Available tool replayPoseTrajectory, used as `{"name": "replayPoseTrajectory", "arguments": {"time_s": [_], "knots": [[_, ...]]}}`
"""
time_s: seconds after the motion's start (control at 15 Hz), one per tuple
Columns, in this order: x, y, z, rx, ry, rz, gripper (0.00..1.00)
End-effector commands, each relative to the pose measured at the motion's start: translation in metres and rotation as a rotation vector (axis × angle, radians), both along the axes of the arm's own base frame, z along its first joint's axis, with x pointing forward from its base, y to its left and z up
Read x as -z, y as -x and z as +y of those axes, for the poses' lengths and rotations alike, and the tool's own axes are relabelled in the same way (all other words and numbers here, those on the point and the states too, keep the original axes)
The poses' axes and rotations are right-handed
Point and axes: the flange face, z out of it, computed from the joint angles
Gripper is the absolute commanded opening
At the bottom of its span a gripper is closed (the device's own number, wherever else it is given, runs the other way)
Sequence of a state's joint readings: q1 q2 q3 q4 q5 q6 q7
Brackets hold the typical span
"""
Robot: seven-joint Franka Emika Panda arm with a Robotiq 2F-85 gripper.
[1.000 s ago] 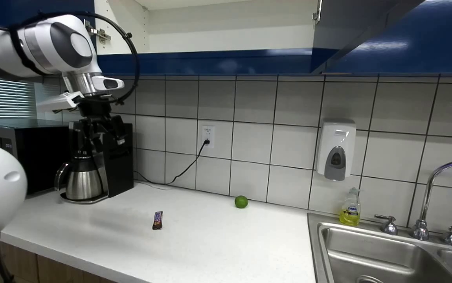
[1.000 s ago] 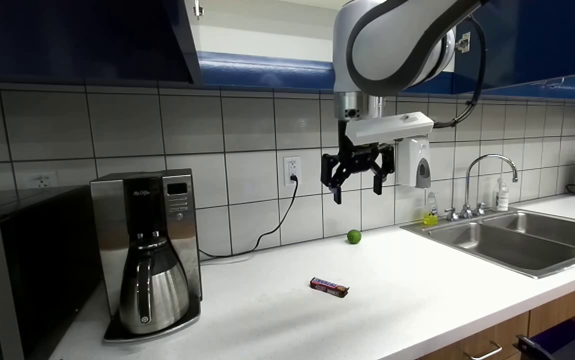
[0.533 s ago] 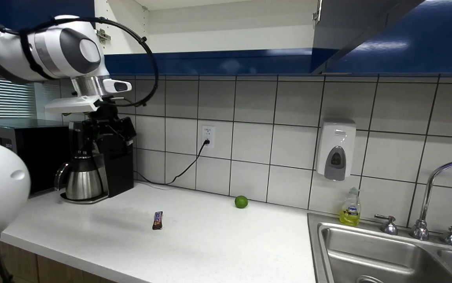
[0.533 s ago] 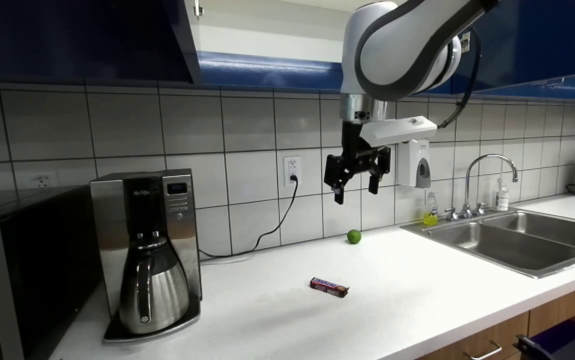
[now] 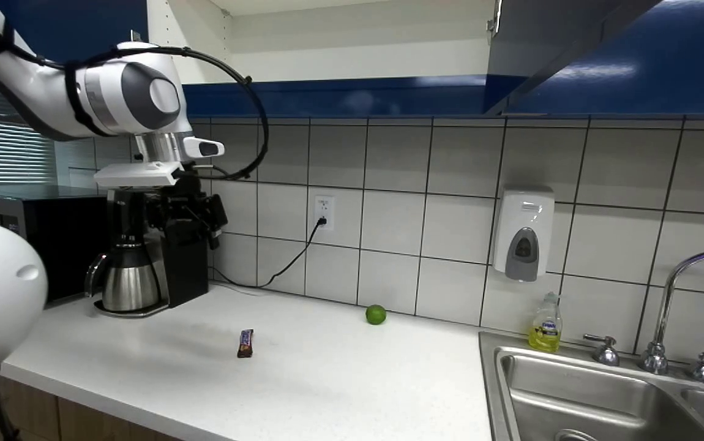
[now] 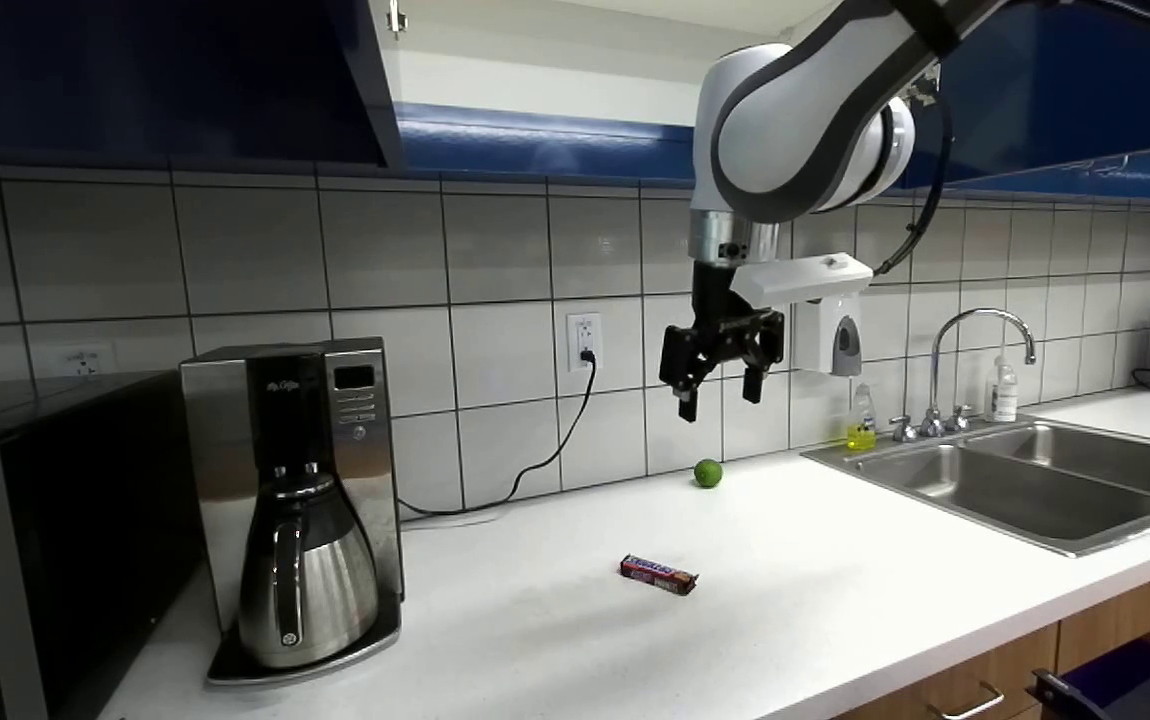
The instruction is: Put the chocolate bar in the open cupboard
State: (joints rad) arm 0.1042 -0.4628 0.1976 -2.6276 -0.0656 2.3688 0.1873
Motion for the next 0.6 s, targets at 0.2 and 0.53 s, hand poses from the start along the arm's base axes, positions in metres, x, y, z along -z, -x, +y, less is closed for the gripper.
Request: {"name": "replayPoseTrajectory", "arguments": {"time_s": [0.2, 0.53], "knots": [[0.013, -0.03, -0.009, 0.078, 0.015, 0.091, 1.0], [0.027, -0.053, -0.013, 0.101, 0.021, 0.148, 1.0]]}}
